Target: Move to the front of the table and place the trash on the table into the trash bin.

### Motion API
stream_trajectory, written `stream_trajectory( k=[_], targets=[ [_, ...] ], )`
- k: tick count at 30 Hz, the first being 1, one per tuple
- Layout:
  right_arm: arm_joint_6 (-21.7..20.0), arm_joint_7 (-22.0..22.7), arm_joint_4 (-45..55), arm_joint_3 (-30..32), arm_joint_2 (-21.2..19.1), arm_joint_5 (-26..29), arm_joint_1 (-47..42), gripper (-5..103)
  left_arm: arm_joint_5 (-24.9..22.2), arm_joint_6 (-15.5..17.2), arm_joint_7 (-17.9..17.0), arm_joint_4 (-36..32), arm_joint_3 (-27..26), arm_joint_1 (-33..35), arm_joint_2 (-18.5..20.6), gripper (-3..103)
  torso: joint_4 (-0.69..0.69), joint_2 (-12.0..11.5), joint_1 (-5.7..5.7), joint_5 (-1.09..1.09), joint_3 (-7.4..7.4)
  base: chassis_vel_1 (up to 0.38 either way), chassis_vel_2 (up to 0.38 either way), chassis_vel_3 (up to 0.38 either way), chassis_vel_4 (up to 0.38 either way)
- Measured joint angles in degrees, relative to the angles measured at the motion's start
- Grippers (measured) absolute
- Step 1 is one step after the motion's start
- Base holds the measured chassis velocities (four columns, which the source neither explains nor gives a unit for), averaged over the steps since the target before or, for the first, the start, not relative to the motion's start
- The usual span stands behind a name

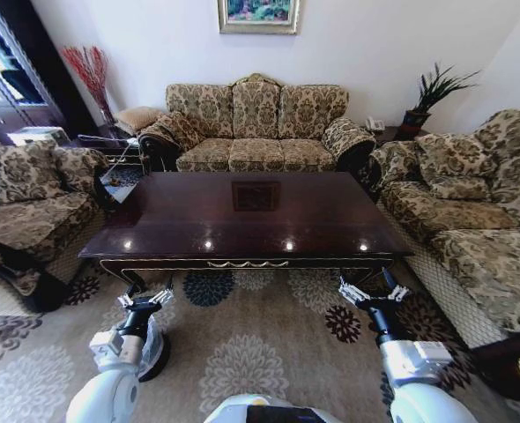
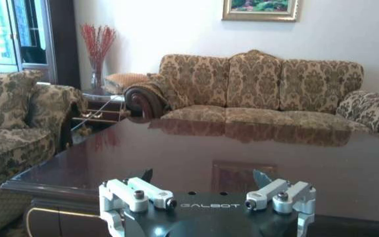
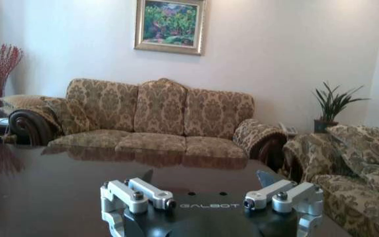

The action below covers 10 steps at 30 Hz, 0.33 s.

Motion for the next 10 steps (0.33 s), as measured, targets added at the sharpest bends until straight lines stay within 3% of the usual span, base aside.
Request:
stream_trajectory(
  k=[10],
  targets=[
    [0.0, 0.0, 0.0, 0.0, 0.0, 0.0, 0.0, 100, 0.0, 0.0, 0.0, 0.0, 0.0, 0.0, 0.0, 100, 0.0, 0.0, 0.0, 0.0, 0.0, 0.0, 0.0, 0.0, 0.0]
  ],
)
